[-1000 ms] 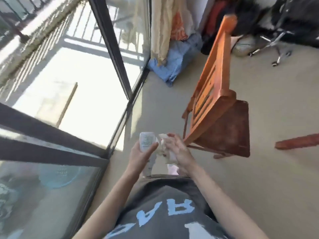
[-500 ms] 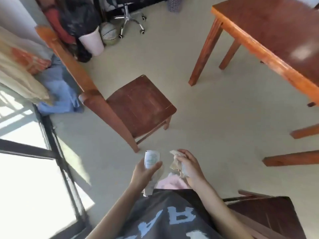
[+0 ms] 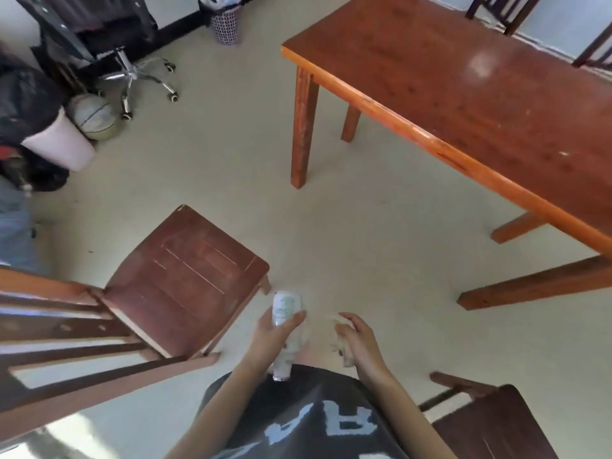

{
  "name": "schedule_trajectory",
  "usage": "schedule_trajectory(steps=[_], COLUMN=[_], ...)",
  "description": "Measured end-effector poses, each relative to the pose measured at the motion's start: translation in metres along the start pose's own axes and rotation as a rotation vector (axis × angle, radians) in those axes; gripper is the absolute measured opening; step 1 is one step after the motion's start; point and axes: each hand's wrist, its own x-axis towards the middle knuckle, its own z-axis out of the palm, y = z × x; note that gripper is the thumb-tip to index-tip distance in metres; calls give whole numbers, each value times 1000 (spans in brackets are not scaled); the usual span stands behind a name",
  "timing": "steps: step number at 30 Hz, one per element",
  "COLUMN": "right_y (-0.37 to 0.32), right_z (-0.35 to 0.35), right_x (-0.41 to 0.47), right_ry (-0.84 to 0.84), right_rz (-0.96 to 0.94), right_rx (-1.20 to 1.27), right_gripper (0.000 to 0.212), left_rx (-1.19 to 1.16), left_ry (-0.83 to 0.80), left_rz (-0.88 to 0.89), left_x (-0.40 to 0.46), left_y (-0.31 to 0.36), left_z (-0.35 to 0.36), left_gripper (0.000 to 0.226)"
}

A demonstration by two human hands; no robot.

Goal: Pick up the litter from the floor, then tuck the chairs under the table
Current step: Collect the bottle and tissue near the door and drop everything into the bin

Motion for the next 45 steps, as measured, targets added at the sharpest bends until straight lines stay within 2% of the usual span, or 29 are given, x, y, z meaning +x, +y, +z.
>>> schedule_trajectory(steps=[4, 6, 13, 18, 26, 30, 33, 35, 37, 40, 45], right_y=[-29, -57, -218, -313, -425, -474, -504, -519, -533, -551, -605], right_z=[-8, -11, 7, 27, 57, 84, 113, 136, 161, 203, 277], right_x=[55, 90, 196, 259, 372, 420, 450, 470, 490, 523, 557], right_ry=[1, -13, -42, -142, -338, -410, -461, -466, -477, -444, -365], right_rz=[35, 35, -105, -144, -154, -166, -161, -155, -139, -106, -28], right_rx=[-12, -23, -100, -148, -282, -388, -408, -424, -422, -390, -283], right_gripper=[23, 25, 20, 27, 28, 32, 31, 28, 27, 21, 26], left_rx=[2, -13, -12, -58, -282, -365, -416, -419, -431, -352, -218], left_ry=[9, 21, 43, 149, 378, 461, 518, 543, 523, 472, 393], left_rz=[-32, -3, 4, -54, -78, -109, -113, -125, -115, -77, -26], left_x=[68, 107, 197, 245, 337, 370, 396, 416, 442, 487, 557], left_y=[48, 82, 174, 208, 277, 310, 327, 337, 351, 386, 471], left_z=[3, 0, -17, -29, -37, -50, -71, -88, -111, -162, -272], left_gripper=[23, 22, 29, 27, 11, 27, 41, 43, 39, 48, 26])
